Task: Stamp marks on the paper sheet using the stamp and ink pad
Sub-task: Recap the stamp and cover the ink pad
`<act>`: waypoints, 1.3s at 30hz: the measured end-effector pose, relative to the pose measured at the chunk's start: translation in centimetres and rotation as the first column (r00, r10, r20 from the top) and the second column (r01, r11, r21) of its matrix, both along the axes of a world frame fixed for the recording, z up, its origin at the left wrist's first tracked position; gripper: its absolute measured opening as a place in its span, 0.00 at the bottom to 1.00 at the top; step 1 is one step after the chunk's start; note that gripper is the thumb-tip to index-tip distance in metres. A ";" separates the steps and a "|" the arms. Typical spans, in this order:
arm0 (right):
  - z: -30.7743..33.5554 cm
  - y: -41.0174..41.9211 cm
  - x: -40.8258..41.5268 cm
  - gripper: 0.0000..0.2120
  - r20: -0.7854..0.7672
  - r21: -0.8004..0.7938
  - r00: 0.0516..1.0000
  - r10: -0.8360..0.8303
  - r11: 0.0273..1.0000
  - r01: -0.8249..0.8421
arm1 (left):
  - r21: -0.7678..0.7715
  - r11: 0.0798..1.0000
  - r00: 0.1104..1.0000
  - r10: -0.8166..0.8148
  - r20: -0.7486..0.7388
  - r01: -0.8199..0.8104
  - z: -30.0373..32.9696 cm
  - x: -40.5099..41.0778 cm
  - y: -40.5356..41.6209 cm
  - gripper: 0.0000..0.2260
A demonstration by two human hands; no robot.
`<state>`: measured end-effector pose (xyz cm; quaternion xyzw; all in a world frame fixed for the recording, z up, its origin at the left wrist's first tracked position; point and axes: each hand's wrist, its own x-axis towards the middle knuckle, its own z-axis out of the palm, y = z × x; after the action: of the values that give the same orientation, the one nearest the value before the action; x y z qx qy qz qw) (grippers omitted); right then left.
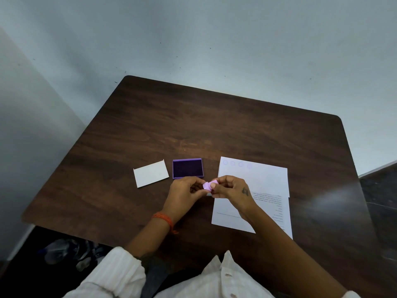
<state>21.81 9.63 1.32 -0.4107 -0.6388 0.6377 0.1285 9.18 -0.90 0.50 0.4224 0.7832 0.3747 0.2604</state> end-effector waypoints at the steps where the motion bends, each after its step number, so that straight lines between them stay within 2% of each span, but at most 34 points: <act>1: 0.0 0.0 0.0 0.07 0.010 -0.006 1.000 -0.007 1.000 0.008 | -0.001 1.000 1.000 0.000 -0.002 0.000 0.0 0.0 0.0 0.12; 7: 0.0 -0.3 -0.2 0.16 0.023 -0.079 0.999 -0.023 0.997 0.025 | 0.012 1.000 1.000 0.008 0.013 -0.008 0.0 0.0 -0.1 0.12; 13: -0.4 -0.6 -0.1 0.09 0.018 -0.089 0.999 -0.040 0.995 0.041 | -0.006 1.000 1.000 -0.012 -0.012 0.012 -0.4 0.1 -0.2 0.12; 18: -0.6 -0.9 -0.3 0.10 0.009 -0.138 1.000 -0.028 0.990 0.029 | 0.011 1.000 0.999 -0.020 -0.032 0.020 -0.5 0.3 0.0 0.11; 20: -0.5 -0.9 -0.5 0.11 0.039 -0.071 0.999 -0.025 0.997 0.028 | 0.016 1.000 0.999 -0.023 -0.031 0.024 -0.5 0.3 0.0 0.11; 23: -1.0 -0.7 -1.0 0.10 0.151 0.241 0.985 -0.083 0.970 0.045 | -0.019 1.000 0.998 -0.009 -0.059 0.008 -0.8 0.1 -0.1 0.18; 25: -1.4 -0.7 -1.6 0.07 0.181 0.383 0.977 -0.108 0.923 0.031 | -0.074 0.997 0.994 -0.004 -0.109 -0.004 -1.1 -0.1 -0.4 0.23; 27: -1.8 -0.8 -2.1 0.12 0.206 0.456 0.975 -0.086 0.890 -0.018 | -0.110 0.994 0.983 -0.023 -0.184 0.003 -1.5 -0.4 -0.9 0.24; 30: -2.4 -1.1 -2.2 0.17 0.224 0.488 0.974 -0.040 0.870 -0.077 | -0.124 0.992 0.965 -0.047 -0.258 0.015 -2.0 -0.8 -1.6 0.24; 34: -3.5 -1.1 -2.1 0.10 0.323 0.520 0.946 0.028 0.830 -0.202 | -0.128 0.992 0.956 -0.056 -0.288 0.020 -2.4 -0.9 -2.2 0.23; 37: -3.3 -0.9 -2.1 0.10 0.338 0.527 0.940 0.051 0.817 -0.234 | -0.120 0.992 0.949 -0.072 -0.306 0.037 -2.5 -1.0 -2.4 0.23; 39: -2.9 -0.7 -1.9 0.14 0.362 0.501 0.926 0.104 0.817 -0.287 | -0.117 0.992 0.949 -0.076 -0.306 0.042 -2.5 -1.1 -2.5 0.22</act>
<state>19.90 8.90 -1.62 -0.3856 -0.8449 0.3645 0.0684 8.08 -3.44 -2.02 0.4843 0.8206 0.2526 0.1682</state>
